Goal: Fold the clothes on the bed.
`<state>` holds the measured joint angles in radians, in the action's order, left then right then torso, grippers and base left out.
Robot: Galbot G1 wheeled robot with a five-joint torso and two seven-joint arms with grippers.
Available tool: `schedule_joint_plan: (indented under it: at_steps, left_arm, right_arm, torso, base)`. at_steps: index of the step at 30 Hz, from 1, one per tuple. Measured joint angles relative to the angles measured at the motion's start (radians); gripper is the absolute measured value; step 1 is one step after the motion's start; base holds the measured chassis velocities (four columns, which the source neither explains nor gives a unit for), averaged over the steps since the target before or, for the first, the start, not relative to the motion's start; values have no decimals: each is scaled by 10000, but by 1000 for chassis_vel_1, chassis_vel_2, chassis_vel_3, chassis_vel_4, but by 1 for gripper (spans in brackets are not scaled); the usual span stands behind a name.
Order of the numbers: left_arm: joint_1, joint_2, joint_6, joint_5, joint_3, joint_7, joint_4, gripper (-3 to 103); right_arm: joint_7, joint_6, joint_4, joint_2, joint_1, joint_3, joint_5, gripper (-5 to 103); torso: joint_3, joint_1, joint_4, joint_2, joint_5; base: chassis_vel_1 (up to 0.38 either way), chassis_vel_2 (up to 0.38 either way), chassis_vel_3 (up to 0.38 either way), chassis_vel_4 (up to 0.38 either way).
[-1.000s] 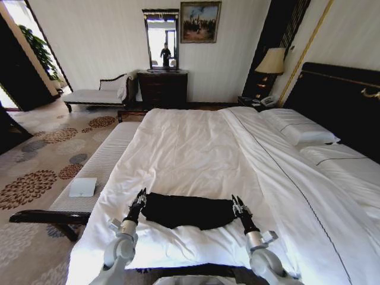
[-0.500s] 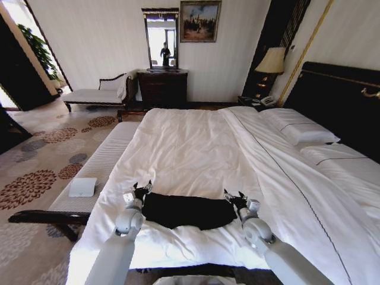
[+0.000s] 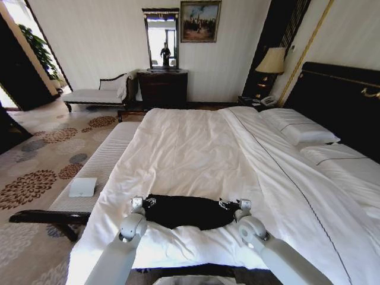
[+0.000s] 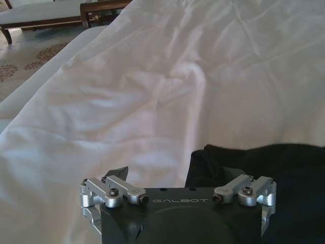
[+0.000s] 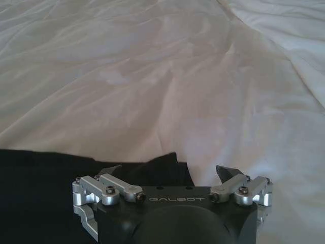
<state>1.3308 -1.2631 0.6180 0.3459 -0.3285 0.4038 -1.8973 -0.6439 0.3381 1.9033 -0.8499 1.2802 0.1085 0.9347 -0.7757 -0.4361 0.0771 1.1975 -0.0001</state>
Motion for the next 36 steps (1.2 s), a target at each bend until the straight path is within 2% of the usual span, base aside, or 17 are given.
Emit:
schedule_joint_plan:
  at_steps: [2,8,9,10,12,15,20,22,24,25,27,29,36]
  left_arm:
    - [836,255,-17,-114,-211,-13,-546,100]
    - [1761,554,-230,-279,-530,-14,-1156,100]
    - [2032,614,-462,-430,-657,-15,-1348,100]
    - [2032,614,-462,-430,-657,-15,-1348,100]
    - [2475,605,-934,-605,-1003,-80,-1835,100]
    - [2661,672,-953,-549,-1134,-176,-2027,100]
    - [2347,539,-1485,19,-1202,-566,-2105,100]
    - [1938,285,-1926,176,-1067,-679,-1826,100]
    - [1508,-141,-2322,-9,-845,-724,-1230,100]
    - [1508,-141,-2322,-9,-845,-724,-1230,100]
    - [1211,-663,-2505,-375,-625,-722,-577,100]
    - [1174,-1038,-2536,-755,-473,-704,-188,100]
    - [1683,-950,-2321,-1239,-280,-683,-383,100]
  right_arm:
    - [-280,3,798,211,853,189,9,100]
    - [-807,40,1999,444,2040,542,-63,100]
    - [-1001,40,2336,483,2439,668,-219,100]
    - [-1001,40,2336,483,2439,668,-219,100]
    - [-1474,-28,3025,478,3177,911,-537,100]
    - [-1580,-28,3260,523,3380,981,-588,100]
    - [-1551,-96,3370,397,2601,1162,-251,100]
    - [-1267,-237,3128,276,1864,1113,22,100]
    - [-711,-617,2444,92,1054,816,54,100]
    - [-711,-617,2444,92,1054,816,54,100]
    - [40,-1032,1343,-140,331,448,-14,100]
    - [311,-1086,552,-280,-120,190,-6,100]
    - [97,-463,113,-151,4,60,674,100]
  torso:
    - [1,0,1,0,1]
    - [1,2,-1,1,-1]
    - [2,2,0,1,-1]
    - [2,2,0,1,-1]
    - [0,1,0,0,1]
    - [0,1,1,1,1]
    - [1,3,1,2,0]
    - [-1,2,0,0,3]
    - [-2,-1,0,0,2]
    - [-2,-1,0,0,2]
    - [-3,-2,0,0,1]
    - [-3,-2,-2,-1,3]
    - [-2,-1,-1,0,2]
  base:
    - [0,0,0,0]
    - [0,0,0,0]
    - [0,0,0,0]
    - [0,0,0,0]
    - [0,0,0,0]
    - [0,0,0,0]
    - [0,0,0,0]
    - [0,0,0,0]
    - [0,0,0,0]
    - [0,0,0,0]
    - [0,0,0,0]
    - [0,0,0,0]
    - [0,0,0,0]
